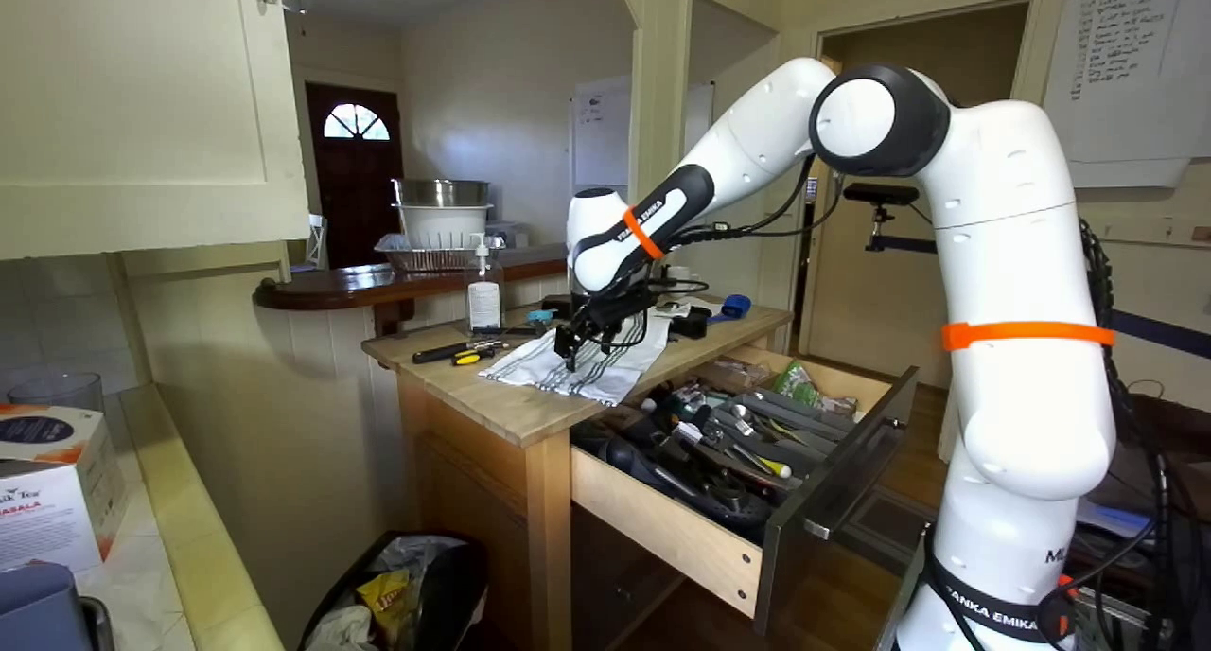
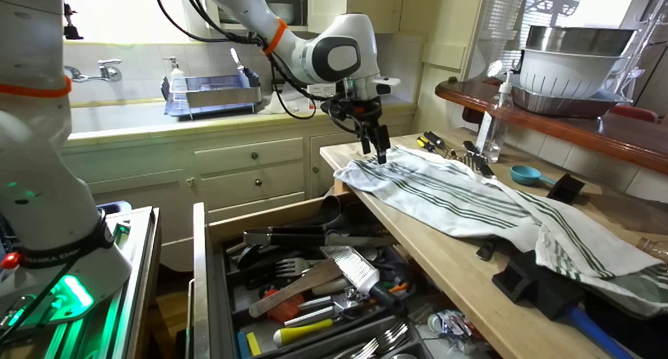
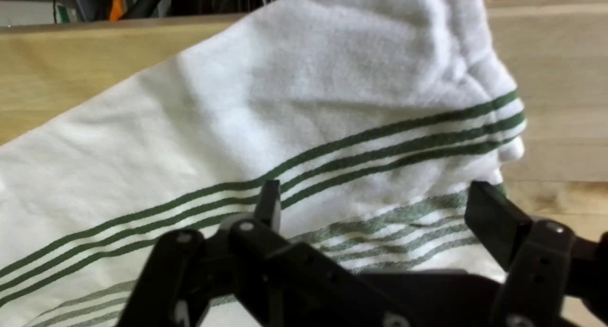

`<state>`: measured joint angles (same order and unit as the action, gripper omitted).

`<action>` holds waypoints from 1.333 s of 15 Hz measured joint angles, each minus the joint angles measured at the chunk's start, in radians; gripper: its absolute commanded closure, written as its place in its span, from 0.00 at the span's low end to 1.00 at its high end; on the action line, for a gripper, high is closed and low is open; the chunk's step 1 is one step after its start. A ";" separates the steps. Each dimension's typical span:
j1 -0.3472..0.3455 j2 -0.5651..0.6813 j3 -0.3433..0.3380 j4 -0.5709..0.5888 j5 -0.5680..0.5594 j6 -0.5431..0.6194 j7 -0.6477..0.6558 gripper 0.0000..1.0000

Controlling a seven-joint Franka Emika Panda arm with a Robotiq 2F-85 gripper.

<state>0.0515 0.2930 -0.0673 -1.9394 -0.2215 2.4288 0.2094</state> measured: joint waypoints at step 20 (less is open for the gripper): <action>0.024 0.006 0.040 -0.062 -0.105 0.042 -0.103 0.32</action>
<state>0.0755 0.2986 -0.0276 -2.0016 -0.3268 2.4712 0.1067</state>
